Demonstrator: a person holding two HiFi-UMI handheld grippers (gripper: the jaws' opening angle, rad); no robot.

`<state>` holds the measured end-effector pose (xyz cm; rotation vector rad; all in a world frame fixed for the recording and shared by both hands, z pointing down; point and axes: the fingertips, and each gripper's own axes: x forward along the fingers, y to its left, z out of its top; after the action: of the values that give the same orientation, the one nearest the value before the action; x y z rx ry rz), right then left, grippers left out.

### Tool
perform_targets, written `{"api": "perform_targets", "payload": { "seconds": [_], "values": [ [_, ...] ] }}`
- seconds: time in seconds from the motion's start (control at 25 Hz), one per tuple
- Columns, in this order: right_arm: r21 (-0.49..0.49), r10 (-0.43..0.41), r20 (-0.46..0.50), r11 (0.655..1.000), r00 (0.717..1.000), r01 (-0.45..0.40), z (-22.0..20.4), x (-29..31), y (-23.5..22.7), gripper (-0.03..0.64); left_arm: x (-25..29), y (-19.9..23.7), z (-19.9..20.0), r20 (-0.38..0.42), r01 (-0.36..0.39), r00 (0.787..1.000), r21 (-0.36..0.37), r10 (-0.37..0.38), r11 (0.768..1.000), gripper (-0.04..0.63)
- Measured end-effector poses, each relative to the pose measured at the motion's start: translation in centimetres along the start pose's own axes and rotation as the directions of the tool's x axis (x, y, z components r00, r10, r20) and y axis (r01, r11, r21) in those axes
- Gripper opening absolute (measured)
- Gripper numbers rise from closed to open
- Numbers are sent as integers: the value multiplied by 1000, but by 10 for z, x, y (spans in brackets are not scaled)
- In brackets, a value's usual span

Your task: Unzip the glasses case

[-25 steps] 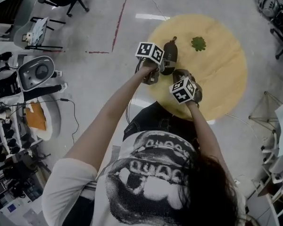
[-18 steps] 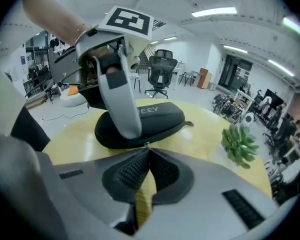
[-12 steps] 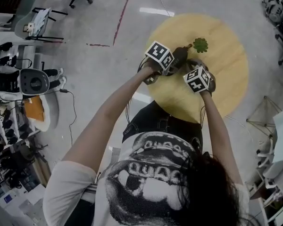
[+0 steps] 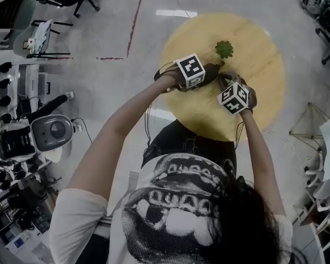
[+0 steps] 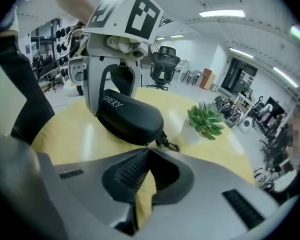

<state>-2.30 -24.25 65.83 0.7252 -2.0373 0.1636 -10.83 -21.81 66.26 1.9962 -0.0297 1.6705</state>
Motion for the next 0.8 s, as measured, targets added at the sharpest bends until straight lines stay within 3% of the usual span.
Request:
{"api": "perform_targets", "payload": {
  "seconds": [0.12, 0.24, 0.4, 0.56, 0.8],
  "values": [
    [-31, 20, -15, 999, 1000, -20, -15, -6, 0, 3, 5, -8, 2, -83, -9, 996, 192, 25, 981, 307],
    [-110, 48, -19, 993, 999, -49, -23, -9, 5, 3, 10, -11, 2, -163, -5, 985, 304, 57, 953, 308],
    [-232, 48, -22, 971, 999, -52, -19, -6, 3, 3, 13, -11, 1, -204, 20, 977, 361, 58, 932, 308],
    [-342, 63, -49, 937, 997, -76, -13, -2, -3, 5, 21, -9, 0, -222, -2, 969, 423, 106, 906, 316],
    [-354, 72, -44, 932, 996, -83, -13, -2, -4, 5, 22, -10, 2, -208, -27, 969, 459, 136, 888, 322]
  ]
}}
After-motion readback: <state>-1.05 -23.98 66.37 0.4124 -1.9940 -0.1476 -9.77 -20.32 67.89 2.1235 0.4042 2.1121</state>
